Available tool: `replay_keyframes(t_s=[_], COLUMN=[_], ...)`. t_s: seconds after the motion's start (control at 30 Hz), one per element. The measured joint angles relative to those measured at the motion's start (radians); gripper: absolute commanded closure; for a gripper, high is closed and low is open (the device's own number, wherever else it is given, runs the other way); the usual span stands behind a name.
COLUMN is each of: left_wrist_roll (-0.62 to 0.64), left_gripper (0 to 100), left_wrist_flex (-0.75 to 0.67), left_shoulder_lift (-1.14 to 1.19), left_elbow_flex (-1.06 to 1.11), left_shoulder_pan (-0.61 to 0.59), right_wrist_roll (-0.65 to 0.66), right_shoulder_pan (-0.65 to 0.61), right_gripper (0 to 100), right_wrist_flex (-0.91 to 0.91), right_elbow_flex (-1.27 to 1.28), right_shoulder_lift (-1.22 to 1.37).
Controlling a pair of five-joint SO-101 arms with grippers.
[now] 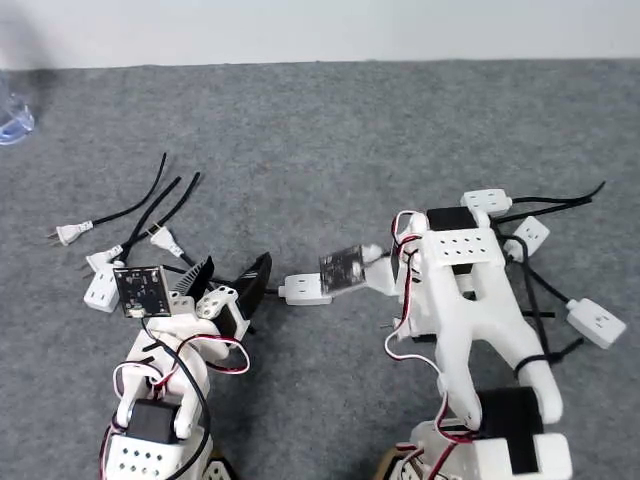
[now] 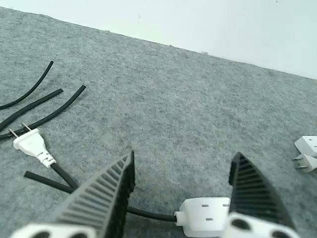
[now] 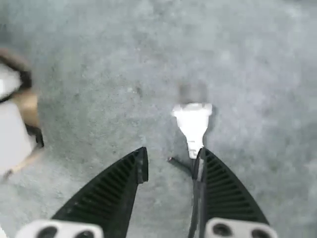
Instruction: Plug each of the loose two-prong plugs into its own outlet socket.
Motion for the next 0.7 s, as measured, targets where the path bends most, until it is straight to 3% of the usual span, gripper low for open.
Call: replay_keyframes(t_s=[0.7], left_wrist_roll=[0.0], left_gripper=[71], left_wrist_flex=[0.009], left_shoulder_lift=[0.0], left_elbow_flex=[0.0], left_shoulder_pan=[0.0], right_wrist_roll=[0.018], right_shoulder_pan=[0.0], right_gripper=[84.4], right_wrist_flex=[-0.204], right_elbow_flex=[0.008], right_shoulder_lift=[0.242])
